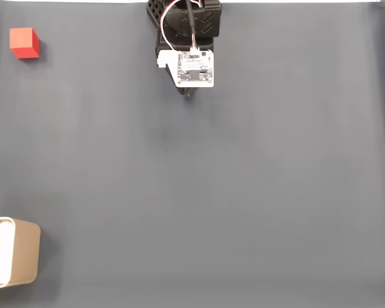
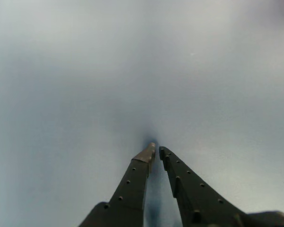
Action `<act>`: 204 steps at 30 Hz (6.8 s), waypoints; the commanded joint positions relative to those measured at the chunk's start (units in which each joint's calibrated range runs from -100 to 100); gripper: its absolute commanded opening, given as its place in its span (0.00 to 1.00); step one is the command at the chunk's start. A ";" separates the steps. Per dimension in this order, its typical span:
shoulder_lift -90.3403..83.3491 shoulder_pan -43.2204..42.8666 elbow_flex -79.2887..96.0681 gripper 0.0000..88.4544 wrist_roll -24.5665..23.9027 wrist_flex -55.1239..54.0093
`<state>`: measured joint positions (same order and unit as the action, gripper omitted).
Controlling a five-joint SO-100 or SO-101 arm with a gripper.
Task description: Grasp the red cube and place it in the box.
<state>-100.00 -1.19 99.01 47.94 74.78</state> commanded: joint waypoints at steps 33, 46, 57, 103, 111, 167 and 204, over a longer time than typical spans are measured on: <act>3.21 0.05 -8.22 0.00 -0.63 -19.78; 13.69 0.05 -22.36 0.00 -0.29 -23.31; 24.09 1.90 -33.86 0.00 1.17 -23.22; 59.10 50.90 -75.74 0.00 2.05 -9.95; 59.53 58.15 -75.28 0.00 2.15 -8.31; 60.83 73.56 -64.97 0.33 -2.15 -14.13; 61.35 74.20 -43.35 0.37 0.49 -41.09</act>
<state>-36.78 72.03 55.97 47.94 35.40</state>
